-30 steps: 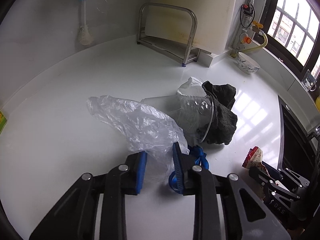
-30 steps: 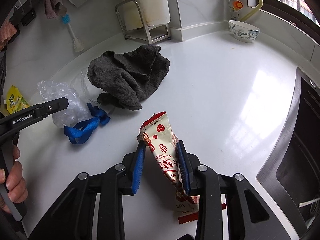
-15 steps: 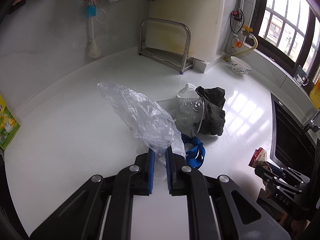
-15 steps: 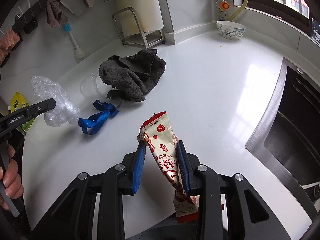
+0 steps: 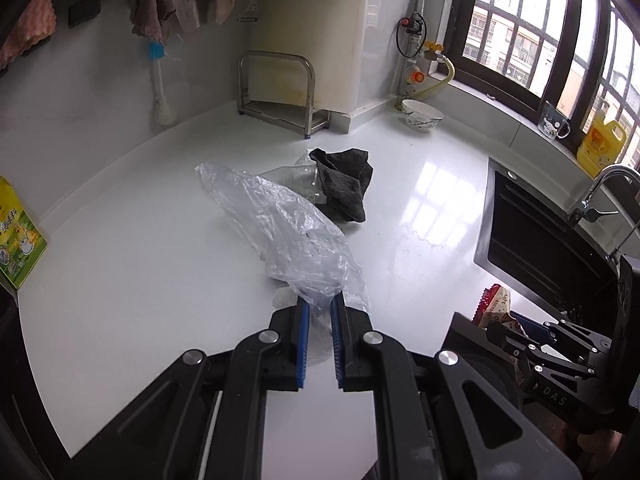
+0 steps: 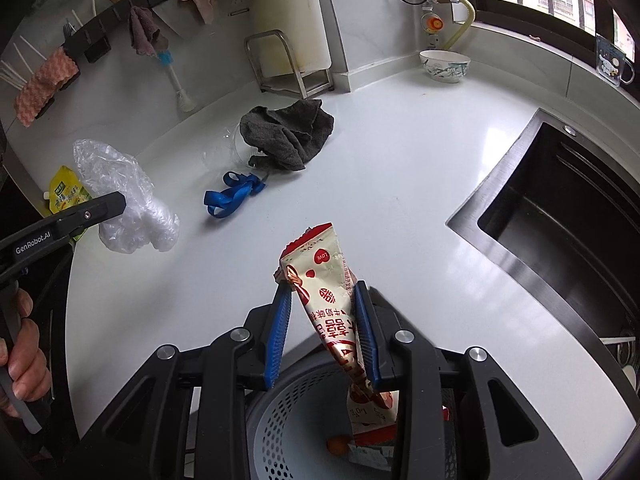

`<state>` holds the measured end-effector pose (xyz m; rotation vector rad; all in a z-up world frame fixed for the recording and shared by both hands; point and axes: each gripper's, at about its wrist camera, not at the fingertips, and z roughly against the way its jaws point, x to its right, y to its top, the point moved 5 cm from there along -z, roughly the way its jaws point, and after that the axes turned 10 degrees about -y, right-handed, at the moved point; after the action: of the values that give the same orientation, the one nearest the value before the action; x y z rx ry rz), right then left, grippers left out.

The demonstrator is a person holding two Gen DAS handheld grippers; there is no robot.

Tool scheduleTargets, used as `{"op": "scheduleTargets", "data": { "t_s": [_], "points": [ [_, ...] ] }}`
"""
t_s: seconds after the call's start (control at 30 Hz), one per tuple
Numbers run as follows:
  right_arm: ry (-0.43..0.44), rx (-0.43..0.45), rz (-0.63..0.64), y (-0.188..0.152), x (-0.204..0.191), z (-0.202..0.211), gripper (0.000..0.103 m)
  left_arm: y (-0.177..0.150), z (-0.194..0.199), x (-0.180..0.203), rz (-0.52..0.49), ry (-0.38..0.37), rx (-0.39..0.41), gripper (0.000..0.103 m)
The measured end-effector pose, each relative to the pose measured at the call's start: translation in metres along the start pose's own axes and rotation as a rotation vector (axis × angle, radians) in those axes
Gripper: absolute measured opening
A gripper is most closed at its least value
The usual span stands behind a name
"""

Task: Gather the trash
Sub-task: 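Carry the wrapper and bag over the wastebasket and open both tools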

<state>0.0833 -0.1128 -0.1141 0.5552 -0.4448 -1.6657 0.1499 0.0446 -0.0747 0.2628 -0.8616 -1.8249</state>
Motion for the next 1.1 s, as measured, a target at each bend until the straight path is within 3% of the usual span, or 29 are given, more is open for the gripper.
{"op": "scheduleTargets", "data": {
  "t_s": [0.63, 1.1],
  "points": [
    [-0.004, -0.05, -0.061, -0.081, 0.075, 0.049, 0.031, -0.071, 0.007, 0.116, -0.114, -0.071, -0.1, 0.011],
    [-0.001, -0.12, -0.065, -0.113, 0.095, 0.041, 0.031, -0.106, -0.017, 0.142, -0.117, -0.063, -0.182, 0.011]
  ]
}}
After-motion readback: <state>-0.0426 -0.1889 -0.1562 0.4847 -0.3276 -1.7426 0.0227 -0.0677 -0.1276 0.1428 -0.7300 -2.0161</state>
